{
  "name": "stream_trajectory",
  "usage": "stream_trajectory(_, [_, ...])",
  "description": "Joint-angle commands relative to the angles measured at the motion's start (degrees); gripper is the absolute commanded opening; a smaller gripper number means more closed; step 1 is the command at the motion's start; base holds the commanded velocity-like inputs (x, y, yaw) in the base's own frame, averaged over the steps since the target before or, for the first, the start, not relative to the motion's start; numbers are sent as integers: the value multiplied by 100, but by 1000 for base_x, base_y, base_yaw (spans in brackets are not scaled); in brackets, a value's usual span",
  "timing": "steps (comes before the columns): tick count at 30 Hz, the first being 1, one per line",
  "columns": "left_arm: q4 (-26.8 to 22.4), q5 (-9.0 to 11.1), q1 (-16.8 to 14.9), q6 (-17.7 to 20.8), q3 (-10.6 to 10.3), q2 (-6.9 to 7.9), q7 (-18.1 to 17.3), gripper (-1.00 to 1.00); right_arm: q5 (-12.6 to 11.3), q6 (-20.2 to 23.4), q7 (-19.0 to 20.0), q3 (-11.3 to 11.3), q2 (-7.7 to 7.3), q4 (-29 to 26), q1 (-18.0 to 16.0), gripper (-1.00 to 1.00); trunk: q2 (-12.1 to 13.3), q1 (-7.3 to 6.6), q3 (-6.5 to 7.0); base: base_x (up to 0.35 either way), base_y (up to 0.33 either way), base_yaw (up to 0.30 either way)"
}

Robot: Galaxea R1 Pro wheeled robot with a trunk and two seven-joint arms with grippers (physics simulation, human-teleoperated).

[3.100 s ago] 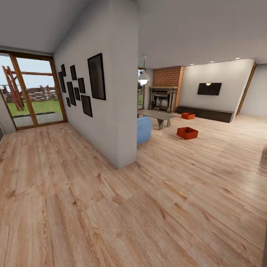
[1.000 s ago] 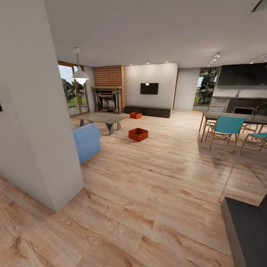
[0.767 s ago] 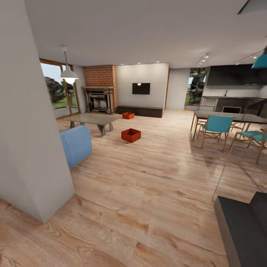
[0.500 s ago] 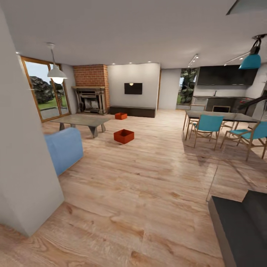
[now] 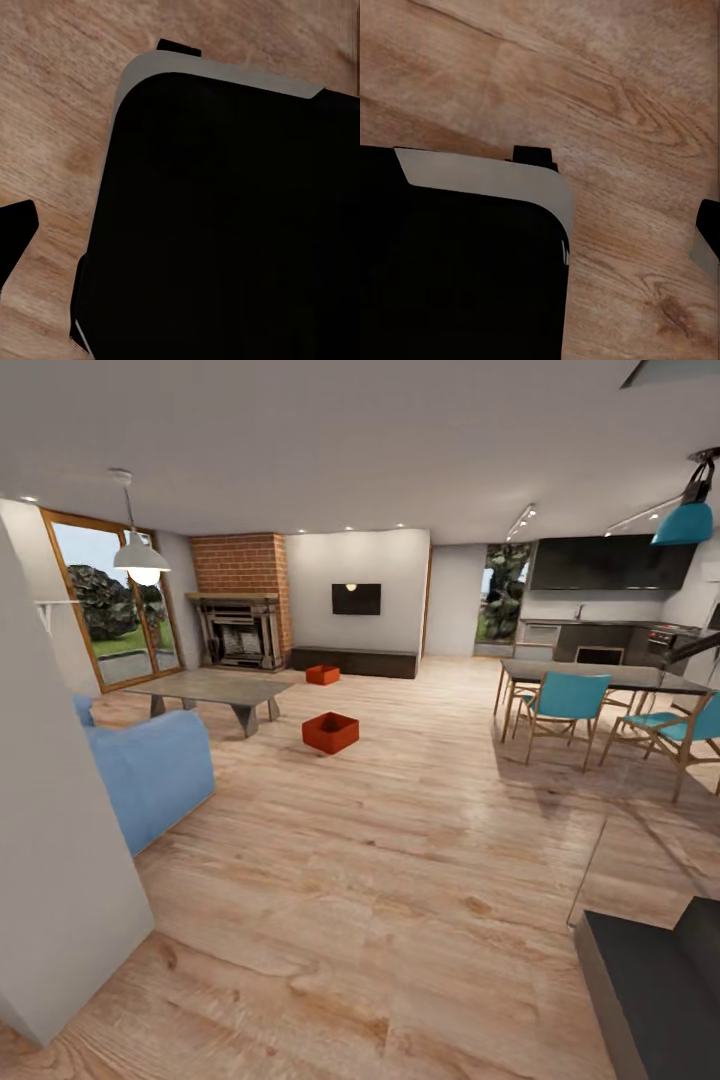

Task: Move the two storage containers from the living room to the garage. In the garage, place one container on the floor and stack the other container on top of it (either order is fine).

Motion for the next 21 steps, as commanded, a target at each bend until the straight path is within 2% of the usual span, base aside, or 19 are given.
stream_trajectory(1, [-2,25,-2,-6,-4,0,6,100,31,-22,-15,24,0,13,-6,100,-2,3,-6,321,0,0])
stream_trajectory(15, [-1,21,-2,-10,-4,0,6,100,24,-40,-18,16,2,13,-6,100,-2,3,-6,321,0,-4])
stream_trajectory(21, [5,21,-2,-10,-4,0,6,100,23,-33,-26,9,16,13,-6,100,-2,3,-16,321,0,-191])
